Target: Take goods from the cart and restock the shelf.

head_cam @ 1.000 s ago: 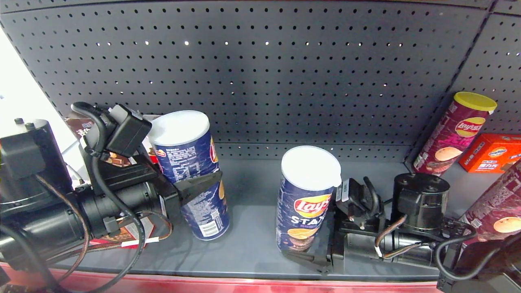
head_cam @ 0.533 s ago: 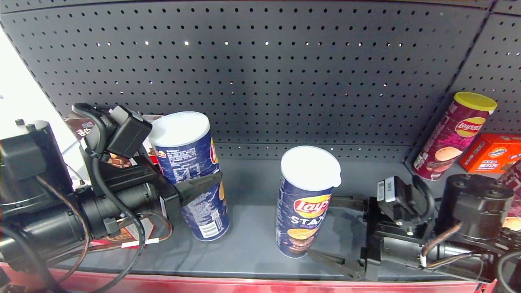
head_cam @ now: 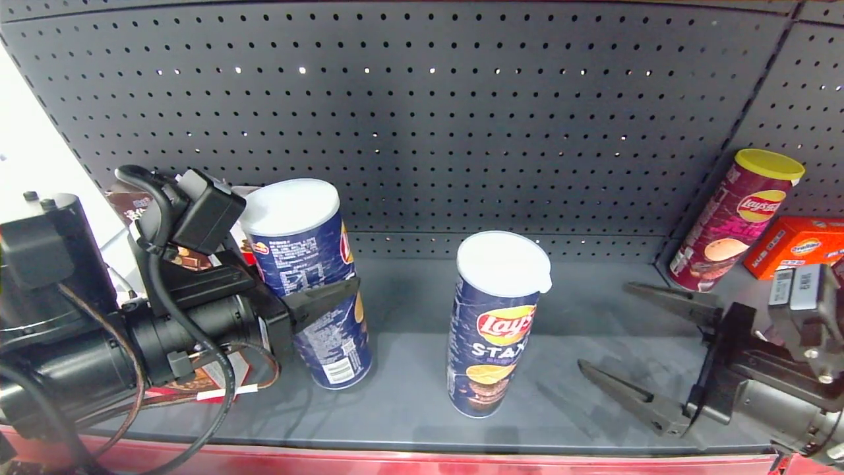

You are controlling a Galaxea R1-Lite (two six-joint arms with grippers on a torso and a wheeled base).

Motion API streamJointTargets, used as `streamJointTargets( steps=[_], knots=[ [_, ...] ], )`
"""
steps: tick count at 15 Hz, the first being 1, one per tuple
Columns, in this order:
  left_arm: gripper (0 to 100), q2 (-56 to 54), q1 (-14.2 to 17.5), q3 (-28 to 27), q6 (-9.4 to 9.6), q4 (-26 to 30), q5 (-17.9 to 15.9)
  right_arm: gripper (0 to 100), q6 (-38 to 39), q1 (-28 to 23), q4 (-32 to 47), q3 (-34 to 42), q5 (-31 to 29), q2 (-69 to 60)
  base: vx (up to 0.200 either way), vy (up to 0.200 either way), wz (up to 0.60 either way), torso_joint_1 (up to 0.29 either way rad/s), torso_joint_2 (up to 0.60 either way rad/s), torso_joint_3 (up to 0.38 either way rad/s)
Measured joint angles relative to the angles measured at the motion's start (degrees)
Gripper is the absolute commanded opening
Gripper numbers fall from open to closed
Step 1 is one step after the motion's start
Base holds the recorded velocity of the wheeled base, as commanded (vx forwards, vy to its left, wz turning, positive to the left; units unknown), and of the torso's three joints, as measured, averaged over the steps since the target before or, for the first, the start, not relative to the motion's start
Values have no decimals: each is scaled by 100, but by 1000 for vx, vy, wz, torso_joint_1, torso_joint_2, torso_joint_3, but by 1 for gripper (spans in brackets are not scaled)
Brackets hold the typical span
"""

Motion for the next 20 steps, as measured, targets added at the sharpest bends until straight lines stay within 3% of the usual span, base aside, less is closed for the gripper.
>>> streamJointTargets(
  steps=[2, 6, 10, 14, 19, 20],
  knots=[
    [0, -5, 0, 0, 2, 0, 5, 100, -13, -52, 252, 241, -622, -461, 0, 0, 0, 0, 0, 0],
    [0, -30, -11, 7, 2, 0, 22, 100, 16, 330, 958, 757, -1660, -1624, 0, 0, 0, 0, 0, 0],
    [0, -82, -27, 2, 11, 13, 35, 100, 132, 239, 1437, 1373, -2133, -2779, 0, 0, 0, 0, 0, 0],
    [0, -171, -46, 33, 11, 22, 33, 100, 145, 38, 2954, 1607, -2241, -4198, 0, 0, 0, 0, 0, 0],
    [0, -243, -82, 44, 18, 17, 13, 100, 411, -96, 5800, 1526, -2169, -6520, 0, 0, 0, 0, 0, 0],
    [0, -247, -115, 44, 18, 17, 20, 100, 569, -72, 5938, 1474, -2136, -6812, 0, 0, 0, 0, 0, 0]
  ],
)
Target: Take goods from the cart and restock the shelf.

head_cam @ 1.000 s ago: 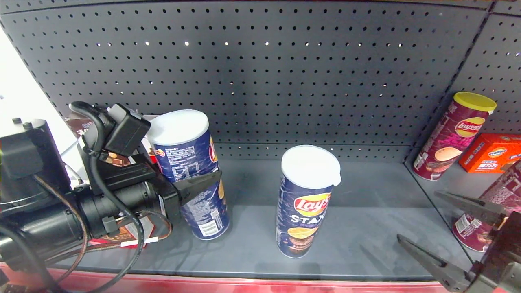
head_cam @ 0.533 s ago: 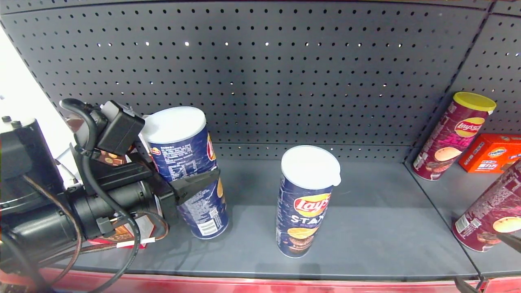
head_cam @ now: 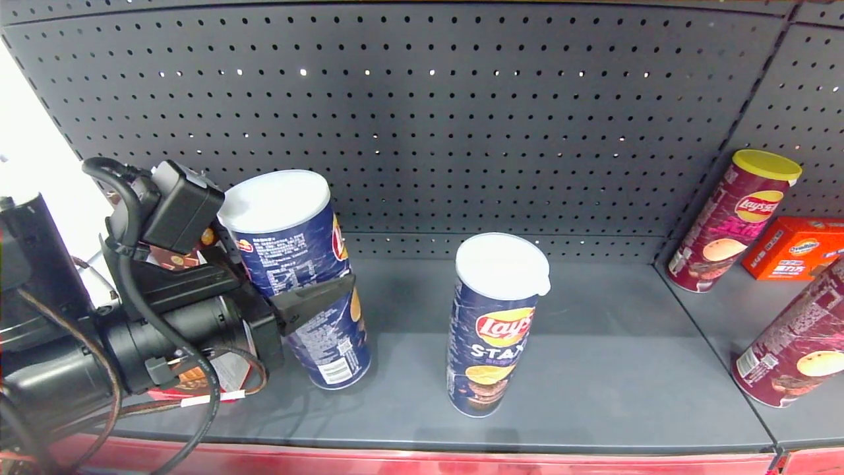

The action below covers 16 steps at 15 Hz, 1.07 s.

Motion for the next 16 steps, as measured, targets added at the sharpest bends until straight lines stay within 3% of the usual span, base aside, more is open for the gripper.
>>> streamJointTargets(
  steps=[4, 8, 11, 13, 16],
  knots=[
    [0, -4, -61, -11, 1, -11, -6, 100, 402, -69, 26, -38, 68, -503, 0, 0, 0, 0, 0, 0],
    [0, -11, -69, 20, 0, -11, -39, 100, 451, 472, 34, -33, 675, -600, 0, 0, 0, 0, 0, 0],
    [0, -11, -84, 20, 1, -17, -50, 100, 468, 778, 34, -28, 345, -613, 0, 0, 0, 0, 0, 0],
    [0, -11, -119, 27, 0, -17, -48, 100, 495, 527, 37, -28, 82, -607, 0, 0, 0, 0, 0, 0],
    [0, -13, -199, 55, 1, -20, -59, 100, 508, -375, 44, -35, 44, -449, 0, 0, 0, 0, 0, 0]
  ],
)
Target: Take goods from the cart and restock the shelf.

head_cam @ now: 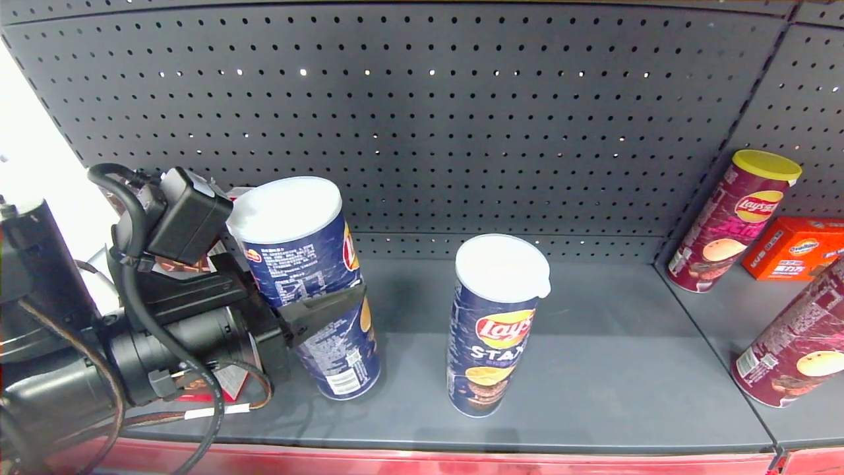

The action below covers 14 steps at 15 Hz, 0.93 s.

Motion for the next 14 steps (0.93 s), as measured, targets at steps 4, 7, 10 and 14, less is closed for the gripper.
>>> streamJointTargets(
  steps=[4, 7, 10, 14],
  knots=[
    [0, 0, -67, 22, -1, -9, 0, 100, 83, -1430, -29, 2, -6, 218, 0, 0, 0, 0, 0, 0],
    [0, -21, -72, 35, -1, -4, 0, 100, 252, -1659, -51, 40, -12, 293, 0, 0, 0, 0, 0, 0],
    [0, -45, -76, 33, -1, 0, 0, 100, 477, -1699, -349, 146, 427, 312, 0, 0, 0, 0, 0, 0],
    [0, -74, -74, 72, -1, 2, -7, 100, 291, -1705, -375, 245, 869, 328, 0, 0, 0, 0, 0, 0]
  ],
)
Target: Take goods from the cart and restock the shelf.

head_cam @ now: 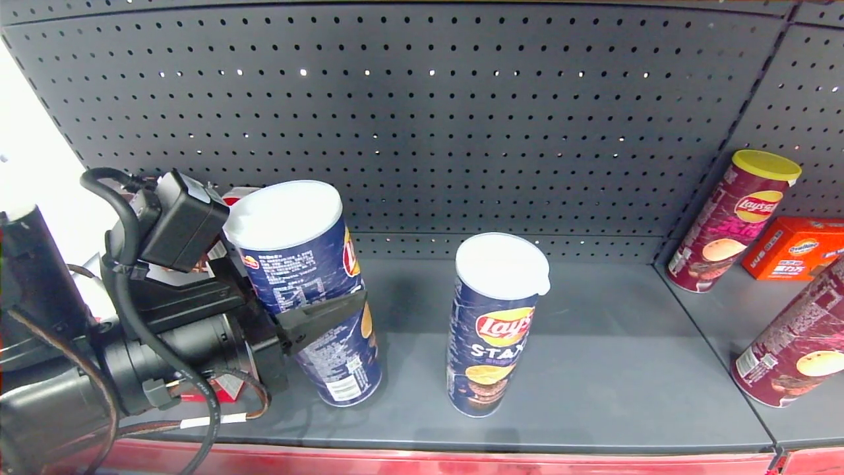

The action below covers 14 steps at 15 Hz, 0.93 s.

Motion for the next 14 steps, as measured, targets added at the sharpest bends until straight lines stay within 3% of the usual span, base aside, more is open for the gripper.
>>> streamJointTargets(
  steps=[11, 14],
  knots=[
    [0, -12, -6, -74, -5, 2, 18, 100, 134, -89, 226, 9, 16, 16, 0, 0, 0, 0, 0, 0],
    [0, -4, 5, -111, 0, 39, 11, 100, 155, -1051, 223, 9, 7, -2, 0, 0, 0, 0, 0, 0]
  ],
)
